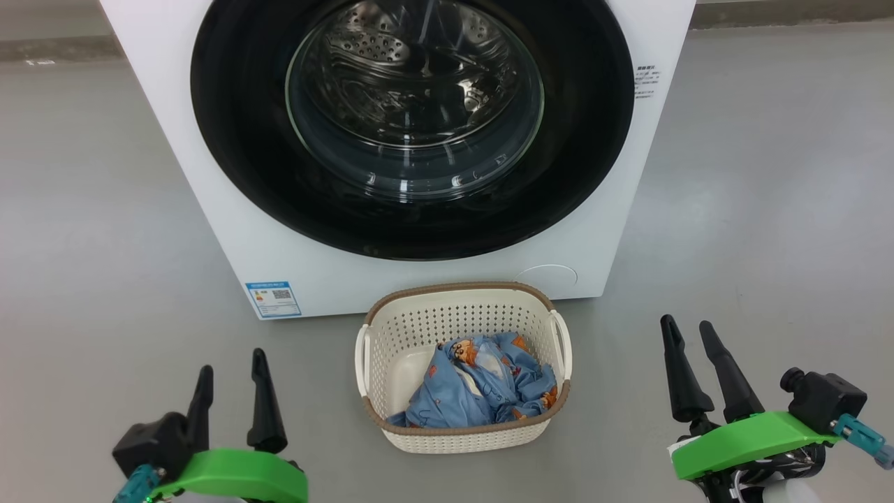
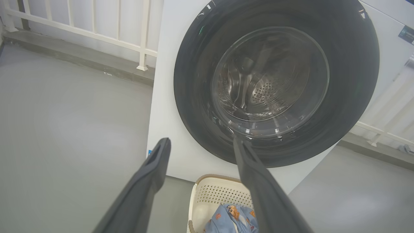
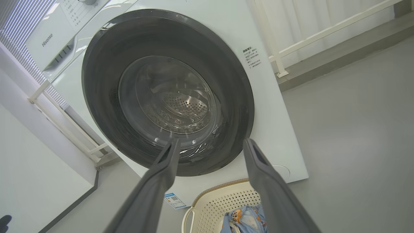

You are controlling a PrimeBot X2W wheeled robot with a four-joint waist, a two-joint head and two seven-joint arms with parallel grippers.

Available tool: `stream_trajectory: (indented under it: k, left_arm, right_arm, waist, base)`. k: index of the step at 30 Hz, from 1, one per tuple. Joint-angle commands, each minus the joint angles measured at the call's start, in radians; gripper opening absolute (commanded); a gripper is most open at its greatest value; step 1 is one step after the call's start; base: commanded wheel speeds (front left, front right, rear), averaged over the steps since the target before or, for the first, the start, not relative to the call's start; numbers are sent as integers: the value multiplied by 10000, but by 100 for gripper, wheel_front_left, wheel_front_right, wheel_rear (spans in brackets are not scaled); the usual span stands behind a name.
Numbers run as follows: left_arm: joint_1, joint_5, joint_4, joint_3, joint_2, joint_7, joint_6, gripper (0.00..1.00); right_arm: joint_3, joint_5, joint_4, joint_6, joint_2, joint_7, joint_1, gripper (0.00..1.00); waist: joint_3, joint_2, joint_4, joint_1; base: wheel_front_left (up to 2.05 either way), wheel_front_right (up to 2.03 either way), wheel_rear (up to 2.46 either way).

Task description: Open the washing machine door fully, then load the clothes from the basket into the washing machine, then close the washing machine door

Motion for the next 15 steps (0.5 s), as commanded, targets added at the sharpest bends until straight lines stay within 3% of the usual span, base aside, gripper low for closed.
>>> stream_trajectory:
  k: [1, 15]
  left_arm:
    - [-540, 449, -189, 157, 130, -173, 142, 100]
    - [-716, 2536, 63, -537, 163, -584, 964, 100]
  right_arm:
    - [277, -373, -173, 13, -79, -163, -502, 100]
    - [270, -2155, 262, 15, -95, -573, -727, 100]
  waist:
    - [-1, 0, -11, 0]
    - [11, 0, -22, 0]
  base:
    - [0, 0, 0]
    - [0, 0, 0]
